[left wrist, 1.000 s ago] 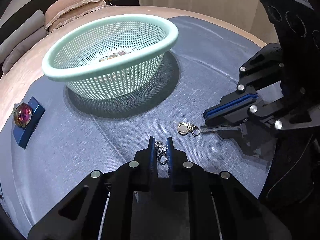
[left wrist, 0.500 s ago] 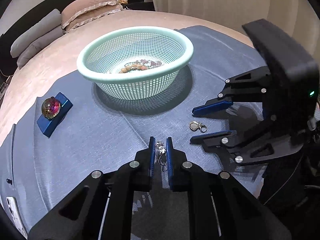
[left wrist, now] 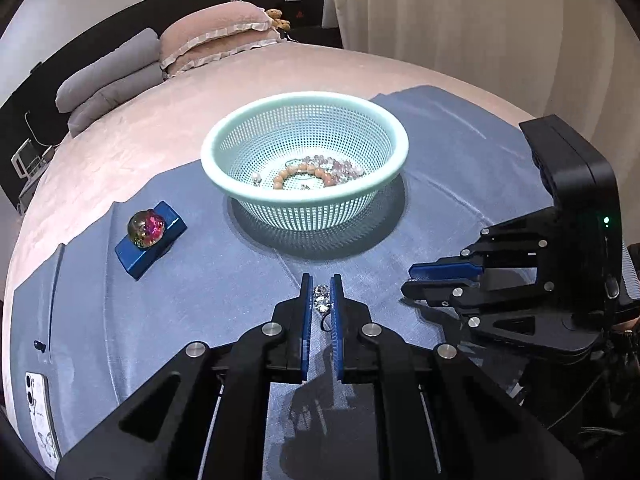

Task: Organize jewelry
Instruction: 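Carry both rings over the basket with the left and right grippers, then open both grippers to drop the rings into the basket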

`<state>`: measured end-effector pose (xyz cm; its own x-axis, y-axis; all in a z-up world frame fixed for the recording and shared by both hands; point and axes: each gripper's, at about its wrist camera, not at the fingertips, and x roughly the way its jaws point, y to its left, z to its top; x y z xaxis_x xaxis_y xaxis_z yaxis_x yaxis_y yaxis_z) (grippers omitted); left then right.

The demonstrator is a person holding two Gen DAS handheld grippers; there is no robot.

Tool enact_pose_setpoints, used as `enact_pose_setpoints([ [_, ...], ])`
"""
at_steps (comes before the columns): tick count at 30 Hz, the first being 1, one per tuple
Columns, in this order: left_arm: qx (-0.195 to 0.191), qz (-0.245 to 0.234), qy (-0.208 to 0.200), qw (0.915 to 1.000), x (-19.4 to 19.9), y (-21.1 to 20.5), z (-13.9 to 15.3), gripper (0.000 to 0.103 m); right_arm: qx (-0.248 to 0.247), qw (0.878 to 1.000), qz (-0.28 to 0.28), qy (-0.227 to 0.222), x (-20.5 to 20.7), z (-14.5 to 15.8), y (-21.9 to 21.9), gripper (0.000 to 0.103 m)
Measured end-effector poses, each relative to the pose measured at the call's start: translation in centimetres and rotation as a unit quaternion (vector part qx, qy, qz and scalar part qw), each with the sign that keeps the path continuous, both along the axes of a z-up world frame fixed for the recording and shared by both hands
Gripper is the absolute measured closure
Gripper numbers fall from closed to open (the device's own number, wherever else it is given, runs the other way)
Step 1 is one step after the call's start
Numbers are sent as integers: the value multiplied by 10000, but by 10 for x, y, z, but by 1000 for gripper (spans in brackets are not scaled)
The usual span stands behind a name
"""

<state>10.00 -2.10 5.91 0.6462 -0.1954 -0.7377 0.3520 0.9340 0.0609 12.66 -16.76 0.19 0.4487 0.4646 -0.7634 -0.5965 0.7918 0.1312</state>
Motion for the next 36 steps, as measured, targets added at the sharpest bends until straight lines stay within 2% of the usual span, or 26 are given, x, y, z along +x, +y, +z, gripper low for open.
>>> enact_pose_setpoints([
  [7,39,-73,1,10000,10,-6,11,94,-187,9990,1,-417,2,50,-6,91],
  [13,87,-111,-174,9997,27,-9,32,94,-174,9950,12,-979,9,98,-11,91],
  [21,347,-172,-391,9985,55,-15,58,94,-167,9902,48,-1385,32,137,-10,91],
  [28,190,-251,-366,9988,90,-11,65,94,-91,9906,67,-1364,67,141,-1,91],
  [36,93,-296,50,9995,132,-9,32,94,-44,9947,29,-1028,109,107,6,91],
])
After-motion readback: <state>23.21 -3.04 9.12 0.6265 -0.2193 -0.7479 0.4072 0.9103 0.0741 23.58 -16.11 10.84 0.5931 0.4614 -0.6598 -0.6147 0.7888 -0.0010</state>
